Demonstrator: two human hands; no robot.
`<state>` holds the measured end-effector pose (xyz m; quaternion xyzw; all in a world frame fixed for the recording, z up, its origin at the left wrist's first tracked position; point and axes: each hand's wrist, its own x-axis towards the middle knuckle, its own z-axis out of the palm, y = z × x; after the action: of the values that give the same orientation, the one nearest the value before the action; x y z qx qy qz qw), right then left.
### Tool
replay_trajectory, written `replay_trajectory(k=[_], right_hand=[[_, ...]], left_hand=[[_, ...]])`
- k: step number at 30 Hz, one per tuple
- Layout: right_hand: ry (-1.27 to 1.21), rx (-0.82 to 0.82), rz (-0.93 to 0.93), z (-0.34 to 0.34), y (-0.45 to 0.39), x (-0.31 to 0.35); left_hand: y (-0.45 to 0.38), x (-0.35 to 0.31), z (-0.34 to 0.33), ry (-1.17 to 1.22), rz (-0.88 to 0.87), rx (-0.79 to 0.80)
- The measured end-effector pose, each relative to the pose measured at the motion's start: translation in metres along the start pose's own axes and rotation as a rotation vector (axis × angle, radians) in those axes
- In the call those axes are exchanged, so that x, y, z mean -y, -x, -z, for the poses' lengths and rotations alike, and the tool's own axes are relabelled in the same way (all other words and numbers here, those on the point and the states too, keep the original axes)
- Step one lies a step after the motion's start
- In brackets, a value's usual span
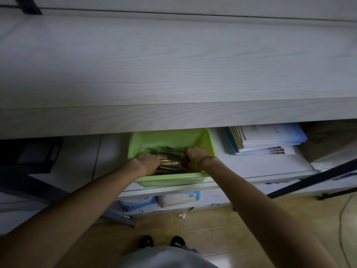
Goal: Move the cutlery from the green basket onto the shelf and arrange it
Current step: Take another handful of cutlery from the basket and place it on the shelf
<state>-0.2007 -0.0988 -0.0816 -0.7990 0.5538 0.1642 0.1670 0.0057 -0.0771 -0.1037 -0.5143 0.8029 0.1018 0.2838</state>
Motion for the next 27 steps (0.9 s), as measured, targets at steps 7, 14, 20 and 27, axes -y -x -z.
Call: replay_trajectory(k=[7,14,20,27], right_hand=[[0.011,0.008,0.012,0.002,0.004,-0.001],[0.118,-0.054,0.042,0.014,0.014,0.001],[0.196,-0.099,0.056,0.024,0.018,0.004],[0.2,-0.171,0.094,0.041,0.025,-0.003]], left_hand=[[0.001,0.001,0.0,0.005,-0.007,-0.014],[0.005,-0.003,0.002,0.01,-0.014,0.022],[0.013,-0.002,0.01,0.014,-0.041,0.034],[0.023,-0.001,0.021,-0.037,-0.022,-0.169]])
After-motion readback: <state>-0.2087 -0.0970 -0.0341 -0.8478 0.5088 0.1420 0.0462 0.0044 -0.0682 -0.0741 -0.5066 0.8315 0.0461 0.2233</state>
